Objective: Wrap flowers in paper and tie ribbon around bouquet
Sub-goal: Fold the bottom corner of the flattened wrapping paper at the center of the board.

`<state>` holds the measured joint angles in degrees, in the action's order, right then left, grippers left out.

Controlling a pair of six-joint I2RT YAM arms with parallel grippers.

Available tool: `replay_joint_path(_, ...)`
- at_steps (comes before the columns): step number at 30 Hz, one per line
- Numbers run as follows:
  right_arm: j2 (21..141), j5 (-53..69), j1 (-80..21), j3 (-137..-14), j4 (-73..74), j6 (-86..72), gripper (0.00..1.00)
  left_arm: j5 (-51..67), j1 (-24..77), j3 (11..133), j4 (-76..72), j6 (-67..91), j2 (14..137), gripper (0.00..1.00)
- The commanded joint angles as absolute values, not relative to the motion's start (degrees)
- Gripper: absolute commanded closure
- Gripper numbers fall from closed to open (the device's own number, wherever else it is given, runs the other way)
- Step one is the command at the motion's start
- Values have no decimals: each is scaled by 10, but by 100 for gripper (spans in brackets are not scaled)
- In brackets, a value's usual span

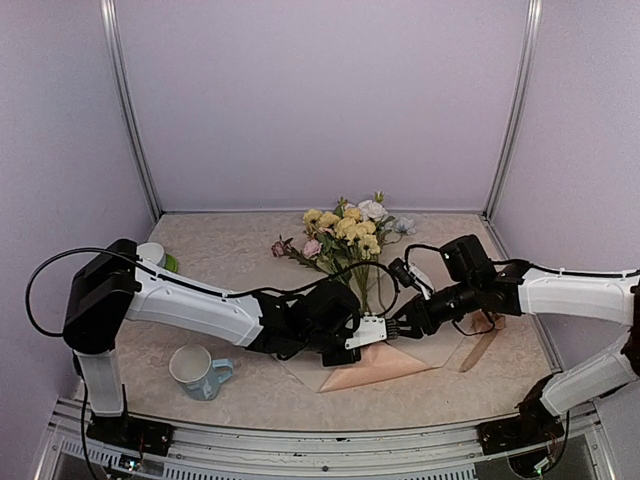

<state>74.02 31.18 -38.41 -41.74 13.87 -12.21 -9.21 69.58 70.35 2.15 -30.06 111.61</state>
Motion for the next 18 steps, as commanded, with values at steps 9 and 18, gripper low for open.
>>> replay_joint_path(9, 834, 439, -308, -425, 44, -39, 49, -71, 637, 776, 15, -344, 1127, 100)
replay_joint_path(18, 890, 434, -290, -416, 16, -42, 45, -64, 618, 801, 24, -359, 1148, 100)
